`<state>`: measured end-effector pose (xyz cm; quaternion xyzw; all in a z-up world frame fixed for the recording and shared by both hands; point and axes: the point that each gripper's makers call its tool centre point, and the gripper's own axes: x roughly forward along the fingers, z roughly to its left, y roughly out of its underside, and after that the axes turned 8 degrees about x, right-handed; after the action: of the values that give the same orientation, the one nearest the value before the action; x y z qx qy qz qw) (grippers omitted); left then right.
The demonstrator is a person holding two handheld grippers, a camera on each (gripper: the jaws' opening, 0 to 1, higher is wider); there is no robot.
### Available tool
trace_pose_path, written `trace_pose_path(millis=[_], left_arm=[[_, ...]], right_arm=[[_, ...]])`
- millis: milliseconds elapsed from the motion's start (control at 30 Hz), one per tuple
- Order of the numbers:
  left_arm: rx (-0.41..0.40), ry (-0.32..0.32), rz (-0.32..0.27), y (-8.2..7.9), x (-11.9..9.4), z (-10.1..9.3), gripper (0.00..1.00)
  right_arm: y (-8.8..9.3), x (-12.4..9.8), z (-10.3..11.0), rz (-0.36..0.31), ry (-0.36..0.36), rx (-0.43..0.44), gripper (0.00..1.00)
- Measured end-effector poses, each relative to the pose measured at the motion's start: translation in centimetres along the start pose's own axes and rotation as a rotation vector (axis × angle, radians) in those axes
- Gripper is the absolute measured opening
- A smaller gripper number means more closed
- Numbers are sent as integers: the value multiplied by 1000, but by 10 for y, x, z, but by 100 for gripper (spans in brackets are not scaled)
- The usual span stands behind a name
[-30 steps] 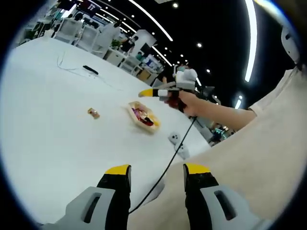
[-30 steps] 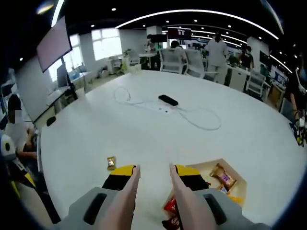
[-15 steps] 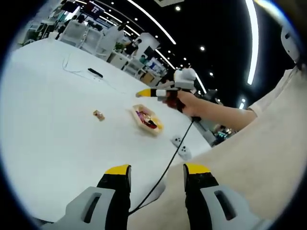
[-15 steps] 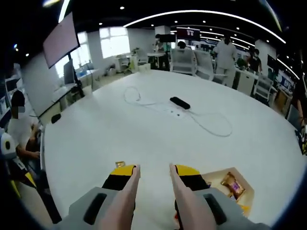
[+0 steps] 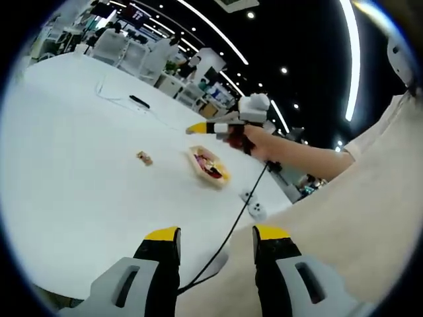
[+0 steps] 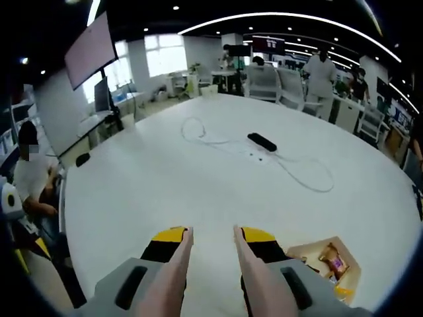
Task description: Place the target food into the container with the food tongs after gripping and lifting it, then release it inside without dropping or visibly crushing the food.
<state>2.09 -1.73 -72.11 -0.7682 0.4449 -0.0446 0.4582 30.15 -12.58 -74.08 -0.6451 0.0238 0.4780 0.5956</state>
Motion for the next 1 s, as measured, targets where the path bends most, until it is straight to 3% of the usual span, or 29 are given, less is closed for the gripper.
trace_pose_path(millis=[1000], left_arm=[[-41,-42,-37,6,-10,7,43]], right_arm=[[-2,23,32,36,-68,-53,31]])
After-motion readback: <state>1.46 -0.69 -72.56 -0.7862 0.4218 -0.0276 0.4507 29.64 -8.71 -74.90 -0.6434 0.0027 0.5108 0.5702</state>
